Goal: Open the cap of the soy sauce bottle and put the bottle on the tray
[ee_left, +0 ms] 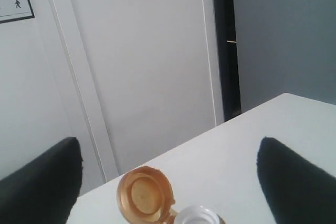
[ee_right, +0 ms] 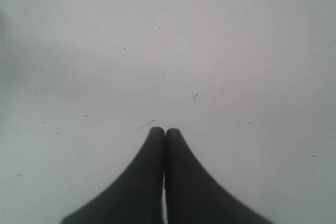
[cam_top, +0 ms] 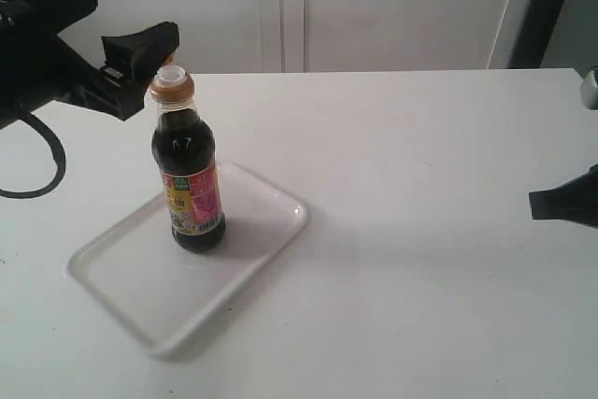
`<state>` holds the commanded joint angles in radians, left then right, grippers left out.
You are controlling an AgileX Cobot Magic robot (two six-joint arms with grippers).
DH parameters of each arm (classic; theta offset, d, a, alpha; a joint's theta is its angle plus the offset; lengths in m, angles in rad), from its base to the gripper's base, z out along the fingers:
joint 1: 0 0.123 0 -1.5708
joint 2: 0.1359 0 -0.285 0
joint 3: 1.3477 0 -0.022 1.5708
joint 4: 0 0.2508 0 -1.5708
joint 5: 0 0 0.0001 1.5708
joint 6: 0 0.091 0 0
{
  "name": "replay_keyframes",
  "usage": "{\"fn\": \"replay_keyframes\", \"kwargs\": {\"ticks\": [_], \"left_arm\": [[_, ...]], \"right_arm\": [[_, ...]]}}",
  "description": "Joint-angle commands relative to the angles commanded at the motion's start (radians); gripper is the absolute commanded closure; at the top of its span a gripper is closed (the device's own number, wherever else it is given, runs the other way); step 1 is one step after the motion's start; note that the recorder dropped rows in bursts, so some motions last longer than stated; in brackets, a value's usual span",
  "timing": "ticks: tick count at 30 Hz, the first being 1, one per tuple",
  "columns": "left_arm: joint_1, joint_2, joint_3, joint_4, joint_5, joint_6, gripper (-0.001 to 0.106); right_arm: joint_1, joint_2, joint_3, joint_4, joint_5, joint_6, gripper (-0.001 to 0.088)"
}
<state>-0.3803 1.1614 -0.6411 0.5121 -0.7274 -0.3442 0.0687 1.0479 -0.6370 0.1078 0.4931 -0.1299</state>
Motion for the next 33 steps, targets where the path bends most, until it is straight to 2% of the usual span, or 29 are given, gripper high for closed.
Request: {"fn": "replay_keyframes", "kwargs": {"ticks": [5,8,12,17,20,24,29,33], "left_arm": [[0.000,-0.077,-0.002,0.005,0.177,0.012,0.085],[0.000,-0.124,-0.010,0.005,0.302,0.010,0.104],[0.000,-0.172,-0.067,-0.011,0.550,-0.015,0.105],[0.000,-0.220,-0.154,-0.013,0.875,-0.025,0.105],[0.000,-0.243,-0.191,-0.013,1.015,-0.022,0.105],[0.000,-0.272,-0.210,-0.027,1.224,-0.022,0.105],[0.000,-0.285,-0.210,-0.059,1.423,0.026,0.105],[0.000,-0.330,-0.210,-0.133,1.476,0.104,0.105]], "right_arm": [[0.000,0.000,0.000,0.000,-0.037,-0.008,0.0868],[0.000,0.000,-0.003,0.000,-0.049,-0.037,0.0868],[0.000,0.000,-0.044,-0.005,-0.010,-0.051,0.0868],[0.000,0.000,-0.128,-0.073,0.143,-0.051,0.0868],[0.000,0.000,-0.150,-0.108,0.213,-0.047,0.0868],[0.000,0.000,-0.152,-0.207,0.291,0.051,0.0868],[0.000,-0.002,-0.146,-0.224,0.330,0.104,0.0868],[0.000,-0.051,-0.092,-0.224,0.325,0.116,0.0868]]}}
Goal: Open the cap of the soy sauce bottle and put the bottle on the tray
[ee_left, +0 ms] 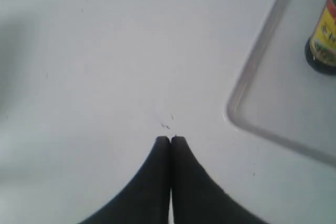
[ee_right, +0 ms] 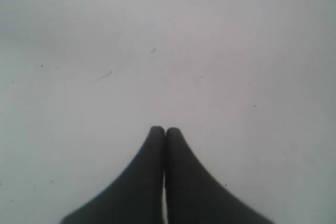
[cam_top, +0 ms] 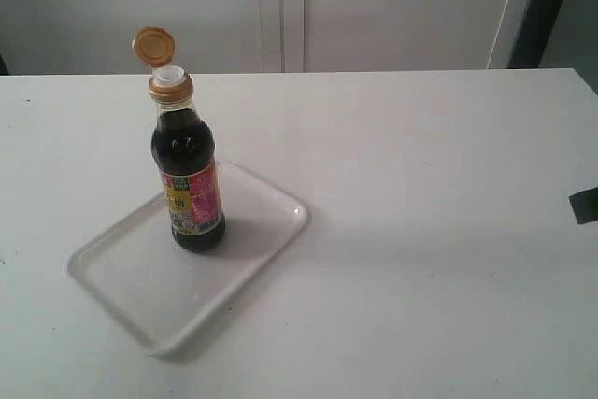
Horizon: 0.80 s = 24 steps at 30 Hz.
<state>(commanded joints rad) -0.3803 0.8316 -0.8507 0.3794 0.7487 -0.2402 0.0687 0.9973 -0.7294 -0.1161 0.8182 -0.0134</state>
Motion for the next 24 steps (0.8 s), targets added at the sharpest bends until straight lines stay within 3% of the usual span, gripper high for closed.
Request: {"fn": "replay_keyframes", "kwargs": {"ticks": [6,16,24], "left_arm": [[0.000,-0.114,0.013,-0.058,-0.007,0.016,0.105],[0.000,-0.300,0.159,-0.139,-0.210,-0.026,0.105],[0.000,-0.427,0.260,-0.139,-0.274,-0.031,0.105]], "right_arm": [[0.000,-0.175,0.097,-0.001,-0.163,0.073,0.0868],[0.000,-0.439,0.232,-0.001,-0.416,0.104,0.0868],[0.000,-0.581,0.321,-0.001,-0.519,0.115,0.0868]]}}
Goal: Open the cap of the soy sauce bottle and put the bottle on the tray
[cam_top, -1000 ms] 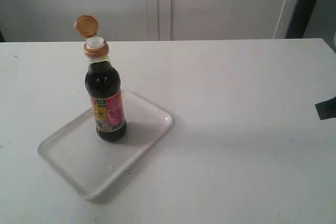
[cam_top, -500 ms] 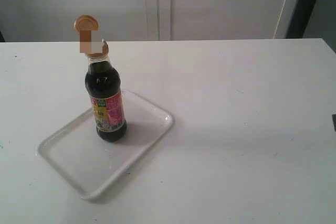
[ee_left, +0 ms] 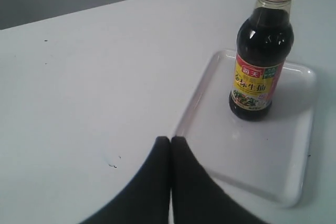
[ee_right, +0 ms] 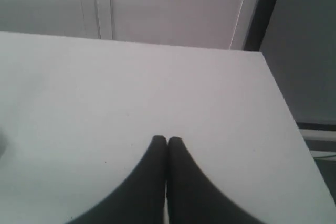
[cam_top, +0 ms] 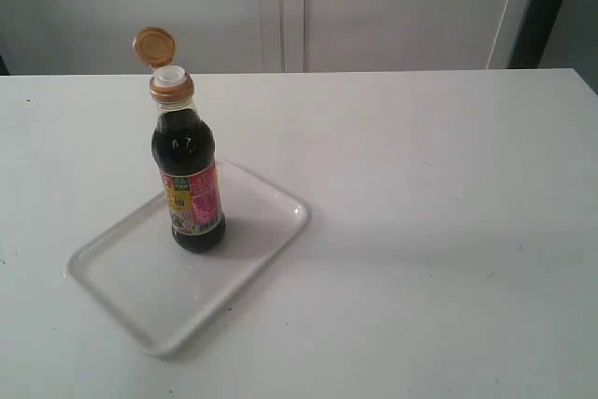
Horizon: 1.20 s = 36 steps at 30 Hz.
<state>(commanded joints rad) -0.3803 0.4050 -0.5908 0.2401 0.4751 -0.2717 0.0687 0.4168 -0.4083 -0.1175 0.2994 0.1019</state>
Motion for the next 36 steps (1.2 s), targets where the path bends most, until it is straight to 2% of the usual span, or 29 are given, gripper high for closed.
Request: {"fn": "replay_keyframes", "kwargs": {"ticks": [5,9,32,35,36], "left_arm": [[0.000,-0.076,0.051,-0.002,-0.032,-0.002,0.105],[0.000,-0.115,0.072,-0.002,-0.024,-0.014,0.105],[0.000,-0.119,0.072,-0.019,-0.011,-0.012,0.105],[0.000,-0.119,0.072,-0.113,-0.008,0.096,0.105],[0.000,-0.119,0.072,-0.165,-0.008,0.170,0.105]], "right_arm": [[0.000,-0.080,0.047,0.000,-0.045,0.000,0.0868],[0.000,-0.114,0.051,0.002,-0.026,0.000,0.0868],[0.000,-0.117,0.051,0.012,-0.019,0.000,0.0868],[0.000,-0.117,0.051,0.012,-0.019,0.000,0.0868],[0.000,-0.117,0.051,0.012,-0.017,0.000,0.0868]]}}
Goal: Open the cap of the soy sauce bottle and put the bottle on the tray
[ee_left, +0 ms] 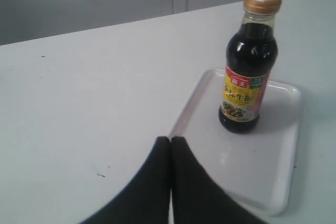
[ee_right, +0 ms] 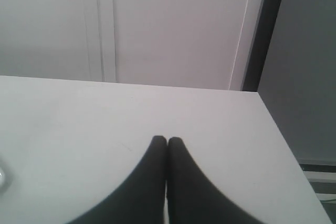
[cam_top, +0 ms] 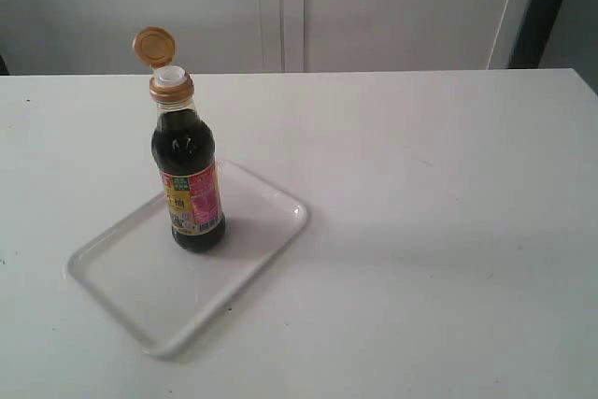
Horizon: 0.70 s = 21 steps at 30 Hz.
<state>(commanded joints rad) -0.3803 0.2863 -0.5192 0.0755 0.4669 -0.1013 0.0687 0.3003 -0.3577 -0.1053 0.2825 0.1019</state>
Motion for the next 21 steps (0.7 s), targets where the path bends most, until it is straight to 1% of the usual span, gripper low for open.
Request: {"fn": "replay_keyframes", "kwargs": {"ticks": [1,3,8,11,13,21], "left_arm": [[0.000,0.000,0.000,-0.047,0.000,0.060,0.105],[0.000,0.000,0.000,-0.104,0.000,0.124,0.105],[0.002,-0.015,0.002,-0.115,0.000,0.124,0.105],[0.046,-0.040,0.042,-0.115,-0.024,0.113,0.105],[0.085,-0.067,0.091,-0.116,-0.053,0.085,0.105],[0.211,-0.187,0.235,-0.127,-0.055,0.076,0.105]], "right_arm": [[0.000,0.000,0.000,0.000,0.000,0.000,0.0868],[0.000,0.000,0.000,0.000,0.000,0.000,0.0868],[0.000,0.000,0.000,0.000,0.000,0.000,0.0868],[0.000,0.000,0.000,0.000,0.000,0.000,0.0868],[0.000,0.000,0.000,0.000,0.000,0.000,0.0868],[0.000,0.000,0.000,0.000,0.000,0.000,0.0868]]}}
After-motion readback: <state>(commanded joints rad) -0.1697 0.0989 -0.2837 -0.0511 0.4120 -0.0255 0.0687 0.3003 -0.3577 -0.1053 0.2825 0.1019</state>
